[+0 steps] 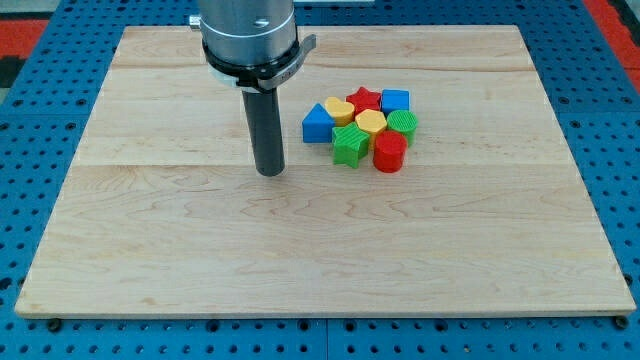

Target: Point arm on right side of blue cube

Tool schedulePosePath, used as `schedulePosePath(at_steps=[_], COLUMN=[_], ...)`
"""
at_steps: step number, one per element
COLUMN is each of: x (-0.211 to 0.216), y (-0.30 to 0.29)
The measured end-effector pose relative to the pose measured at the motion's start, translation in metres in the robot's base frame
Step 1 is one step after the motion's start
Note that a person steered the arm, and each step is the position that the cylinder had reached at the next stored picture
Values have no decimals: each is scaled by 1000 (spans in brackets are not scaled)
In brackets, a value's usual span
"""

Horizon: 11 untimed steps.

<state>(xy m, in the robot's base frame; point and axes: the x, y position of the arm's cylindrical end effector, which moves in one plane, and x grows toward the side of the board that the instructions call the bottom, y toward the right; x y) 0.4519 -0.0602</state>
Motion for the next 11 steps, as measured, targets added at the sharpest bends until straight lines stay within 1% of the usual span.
schedulePosePath(at_steps=[1, 2, 3, 5, 6, 7, 8, 9, 10, 11], x=[1, 7, 8, 28, 26, 5, -24, -50, -61, -62], y=[0, 14, 60, 143, 214, 247, 260, 260, 255, 236])
